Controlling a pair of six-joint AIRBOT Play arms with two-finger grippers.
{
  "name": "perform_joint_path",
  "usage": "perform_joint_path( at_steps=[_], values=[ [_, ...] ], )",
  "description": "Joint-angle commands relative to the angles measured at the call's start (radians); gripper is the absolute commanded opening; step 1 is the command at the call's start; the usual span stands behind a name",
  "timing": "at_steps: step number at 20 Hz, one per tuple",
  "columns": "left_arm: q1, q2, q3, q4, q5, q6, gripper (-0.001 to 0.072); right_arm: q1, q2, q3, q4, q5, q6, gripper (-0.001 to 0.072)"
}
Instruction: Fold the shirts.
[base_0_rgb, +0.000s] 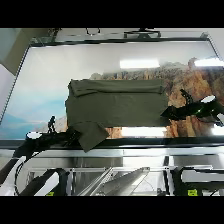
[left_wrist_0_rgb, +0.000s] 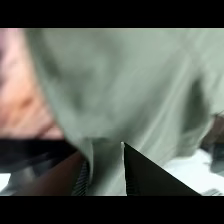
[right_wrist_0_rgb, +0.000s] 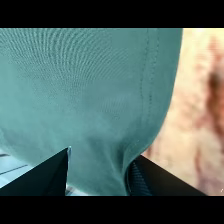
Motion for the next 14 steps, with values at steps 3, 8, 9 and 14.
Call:
perform_joint_path(
  at_steps=[3,8,9,14],
  values=[
    [-0.097,-0.163,0.022,-0.238,0.071,0.157,0.0252,0.0,0.0,-0.001,-0.001,0.042,0.001,0.0473],
    [-0.097,-0.146,0.101,-0.237,-0.023,0.175,0.0012,-0.001,0.001,-0.001,-0.002,0.072,0.001,0.0222],
    [-0.097,-0.118,0.109,-0.236,-0.027,0.174,0.0012,-0.007,0.001,0.0,-0.002,0.094,0.0,0.0221],
    [-0.04,0.047,0.162,-0.116,-0.126,0.061,0.0021,-0.08,0.018,0.0,-0.002,0.121,0.006,0.0017]
  ],
)
